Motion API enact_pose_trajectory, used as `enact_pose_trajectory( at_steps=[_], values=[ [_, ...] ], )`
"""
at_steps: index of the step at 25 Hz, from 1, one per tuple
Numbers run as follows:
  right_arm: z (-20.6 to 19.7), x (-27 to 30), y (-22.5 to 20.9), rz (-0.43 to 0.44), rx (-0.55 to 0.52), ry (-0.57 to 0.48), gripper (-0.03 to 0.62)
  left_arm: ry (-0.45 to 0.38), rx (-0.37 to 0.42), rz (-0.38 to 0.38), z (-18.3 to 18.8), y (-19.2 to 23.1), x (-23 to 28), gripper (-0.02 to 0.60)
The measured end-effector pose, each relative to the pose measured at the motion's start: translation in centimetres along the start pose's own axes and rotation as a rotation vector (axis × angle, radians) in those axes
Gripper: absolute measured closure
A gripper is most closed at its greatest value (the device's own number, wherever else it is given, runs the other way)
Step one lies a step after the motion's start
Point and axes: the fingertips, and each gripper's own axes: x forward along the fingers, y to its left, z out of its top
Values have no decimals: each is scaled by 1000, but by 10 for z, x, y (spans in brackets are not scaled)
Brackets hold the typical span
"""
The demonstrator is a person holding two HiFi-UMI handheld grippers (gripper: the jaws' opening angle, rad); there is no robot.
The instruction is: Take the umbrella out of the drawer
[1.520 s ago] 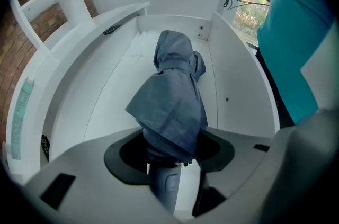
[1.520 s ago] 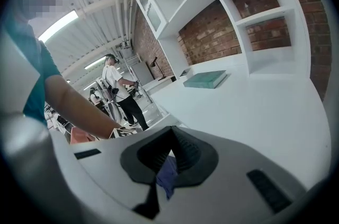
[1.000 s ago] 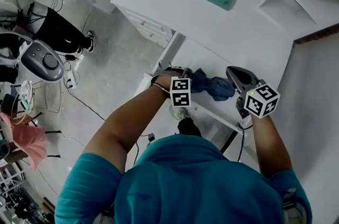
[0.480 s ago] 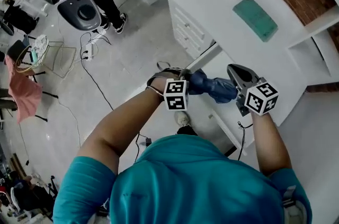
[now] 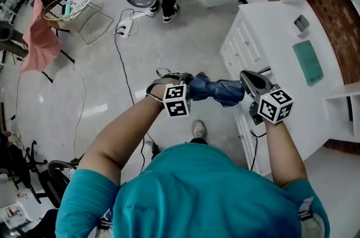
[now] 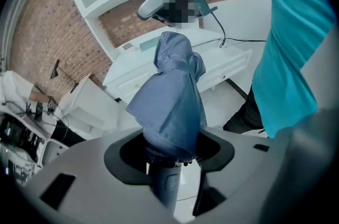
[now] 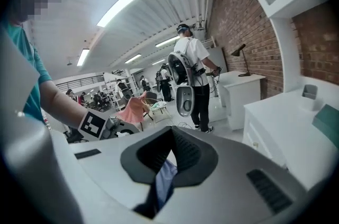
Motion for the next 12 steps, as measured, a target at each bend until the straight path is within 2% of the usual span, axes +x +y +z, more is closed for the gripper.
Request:
enact_pose_trajectory(
  at_steps=[6,12],
  values=[
    [20,80,69,139,-74,49,574,51,-214,94,-105,-2,-60,353],
    [35,140,135,230,-118,95,573,81,-378,166,-187,-14,-124,353]
  ],
)
